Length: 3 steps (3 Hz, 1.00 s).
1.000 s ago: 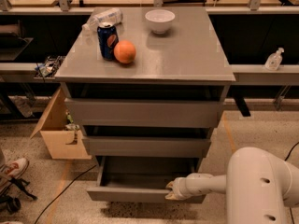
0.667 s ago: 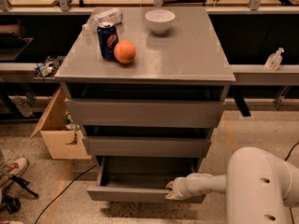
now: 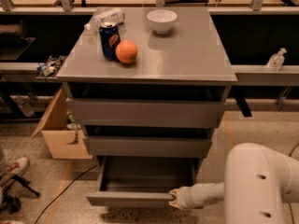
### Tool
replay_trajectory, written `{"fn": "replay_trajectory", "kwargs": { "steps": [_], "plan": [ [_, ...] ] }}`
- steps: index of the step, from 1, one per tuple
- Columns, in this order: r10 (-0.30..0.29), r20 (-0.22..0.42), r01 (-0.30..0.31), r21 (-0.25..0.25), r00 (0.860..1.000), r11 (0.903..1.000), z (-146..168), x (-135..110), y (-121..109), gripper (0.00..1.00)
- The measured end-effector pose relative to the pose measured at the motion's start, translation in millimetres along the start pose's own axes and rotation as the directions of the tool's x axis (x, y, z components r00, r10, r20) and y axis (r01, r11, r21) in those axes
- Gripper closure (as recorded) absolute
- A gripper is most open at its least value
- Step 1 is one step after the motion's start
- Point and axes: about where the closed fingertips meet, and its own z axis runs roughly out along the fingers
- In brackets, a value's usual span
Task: Open bottom drawer
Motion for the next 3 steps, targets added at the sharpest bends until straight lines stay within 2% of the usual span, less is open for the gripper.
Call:
{"fn": "replay_trajectory", "kwargs": {
  "steps": [3],
  "plan": [
    [0.0,0.0,0.0,0.0,1.0,1.0,-2.6,-1.2,-0.4,1.0]
  ]
}}
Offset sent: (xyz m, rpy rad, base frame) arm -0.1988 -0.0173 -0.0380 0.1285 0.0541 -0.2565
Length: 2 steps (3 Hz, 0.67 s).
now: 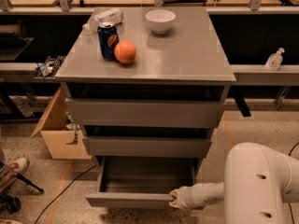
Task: Open bottom drawer
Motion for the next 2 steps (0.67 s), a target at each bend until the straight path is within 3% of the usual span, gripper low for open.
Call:
{"fn": "replay_trajectory", "kwargs": {
  "steps": [2],
  "plan": [
    [0.0,0.0,0.0,0.0,1.0,1.0,0.0,0.0,0.1,1.0]
  ]
}}
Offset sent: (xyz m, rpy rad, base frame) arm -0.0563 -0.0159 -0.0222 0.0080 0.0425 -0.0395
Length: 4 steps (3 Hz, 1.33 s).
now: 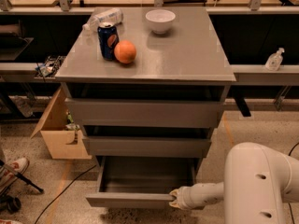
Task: Open bottom drawer
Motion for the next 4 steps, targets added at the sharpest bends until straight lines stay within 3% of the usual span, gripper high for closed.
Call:
{"fn": "replay_trajectory", "kwargs": {
  "steps": [3,4],
  "plan": [
    [0.0,0.0,0.0,0.0,1.0,1.0,0.0,0.1,0.2,1.0],
    [0.0,0.0,0.0,0.0,1.0,1.0,0.0,0.0,0.2,0.86]
  ]
}}
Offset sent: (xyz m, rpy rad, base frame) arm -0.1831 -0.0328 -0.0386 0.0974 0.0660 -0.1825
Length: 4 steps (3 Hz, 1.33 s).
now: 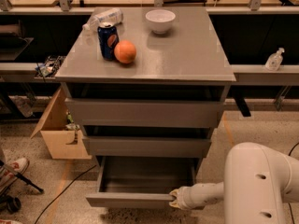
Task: Open bottom drawer
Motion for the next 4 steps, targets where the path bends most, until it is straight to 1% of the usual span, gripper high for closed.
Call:
{"fn": "replay_trajectory", "kwargs": {
  "steps": [2,3,4],
  "plan": [
    [0.0,0.0,0.0,0.0,1.0,1.0,0,0,0,0.38],
    [-0.014,0.003,0.014,0.02,1.0,0.9997,-5,-7,-5,0.15],
    [-0.031,0.002,0.03,0.035,1.0,0.9989,-11,-13,-9,0.0]
  ]
}}
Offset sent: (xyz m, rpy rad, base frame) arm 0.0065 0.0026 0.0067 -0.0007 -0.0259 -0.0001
